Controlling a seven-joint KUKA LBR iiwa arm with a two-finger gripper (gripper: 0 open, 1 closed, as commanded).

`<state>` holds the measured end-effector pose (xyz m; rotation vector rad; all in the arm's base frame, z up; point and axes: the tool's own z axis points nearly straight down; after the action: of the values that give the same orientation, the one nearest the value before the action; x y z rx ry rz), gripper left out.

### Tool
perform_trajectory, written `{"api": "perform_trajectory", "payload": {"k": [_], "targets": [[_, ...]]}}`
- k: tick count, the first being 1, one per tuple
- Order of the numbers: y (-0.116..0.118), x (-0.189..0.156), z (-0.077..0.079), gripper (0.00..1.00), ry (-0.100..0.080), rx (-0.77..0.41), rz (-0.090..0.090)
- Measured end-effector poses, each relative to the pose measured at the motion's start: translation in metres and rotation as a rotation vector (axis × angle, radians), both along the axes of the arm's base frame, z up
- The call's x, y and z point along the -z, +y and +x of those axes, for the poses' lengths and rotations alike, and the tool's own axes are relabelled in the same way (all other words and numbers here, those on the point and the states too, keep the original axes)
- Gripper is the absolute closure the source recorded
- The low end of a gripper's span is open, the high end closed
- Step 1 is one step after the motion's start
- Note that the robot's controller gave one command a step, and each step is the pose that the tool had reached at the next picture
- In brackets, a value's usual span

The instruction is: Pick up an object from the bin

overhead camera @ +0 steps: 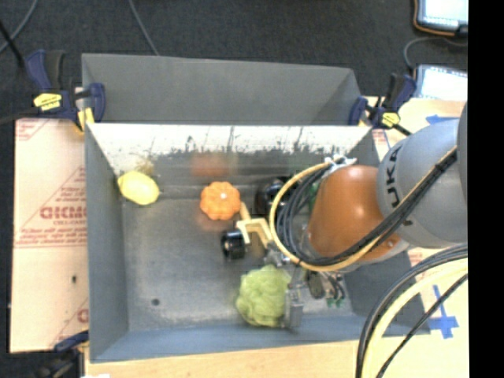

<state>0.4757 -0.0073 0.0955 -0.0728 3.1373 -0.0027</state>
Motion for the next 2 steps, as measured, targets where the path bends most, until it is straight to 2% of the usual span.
{"api": "perform_trajectory", "payload": {"k": [1,2], "targets": [[0.0418,0.0247,0.0111,1.0,-0.004,0.41,0.002],[0.0418,0.0247,0.0111,1.0,-0.004,0.409,0.002]]}}
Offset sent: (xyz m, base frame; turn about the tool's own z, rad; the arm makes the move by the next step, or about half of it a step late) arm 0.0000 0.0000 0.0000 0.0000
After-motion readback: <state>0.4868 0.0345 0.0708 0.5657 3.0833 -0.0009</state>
